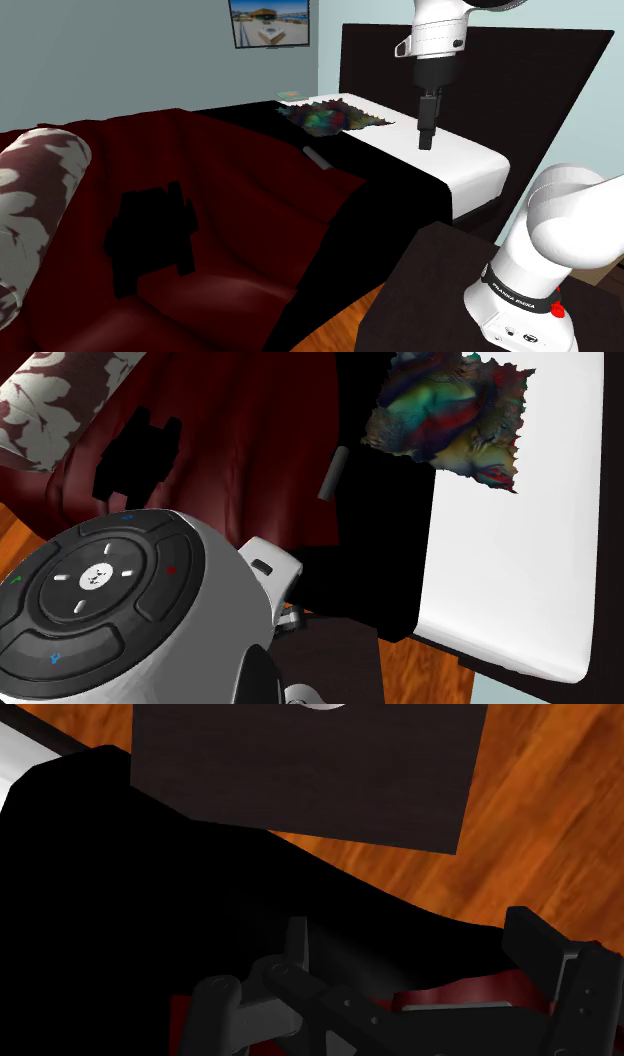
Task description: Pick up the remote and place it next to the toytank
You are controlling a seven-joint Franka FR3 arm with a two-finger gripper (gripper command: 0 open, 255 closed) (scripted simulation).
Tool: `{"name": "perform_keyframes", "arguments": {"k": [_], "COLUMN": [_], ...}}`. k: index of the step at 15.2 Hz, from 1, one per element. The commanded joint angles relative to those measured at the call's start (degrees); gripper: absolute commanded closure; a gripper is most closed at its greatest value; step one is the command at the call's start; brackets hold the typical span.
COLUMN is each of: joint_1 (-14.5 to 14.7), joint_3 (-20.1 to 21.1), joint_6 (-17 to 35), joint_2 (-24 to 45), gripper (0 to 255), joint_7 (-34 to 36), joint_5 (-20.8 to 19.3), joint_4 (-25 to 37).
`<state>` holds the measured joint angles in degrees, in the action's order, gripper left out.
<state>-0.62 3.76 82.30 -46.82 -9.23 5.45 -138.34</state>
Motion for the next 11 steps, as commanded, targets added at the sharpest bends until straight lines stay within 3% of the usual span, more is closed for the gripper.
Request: {"name": "perform_keyframes", "arguments": {"k": [1, 11], "joint_1": [0.0, -3.8], "joint_3": [0.0, 0.5], "joint_6": [0.0, 13.3], "joint_2": [0.0, 22.0], "gripper": [0, 0], "joint_7": [0.0, 5.2], "joint_5": [0.0, -0.4], "joint_4": [0.0, 7.8]}}
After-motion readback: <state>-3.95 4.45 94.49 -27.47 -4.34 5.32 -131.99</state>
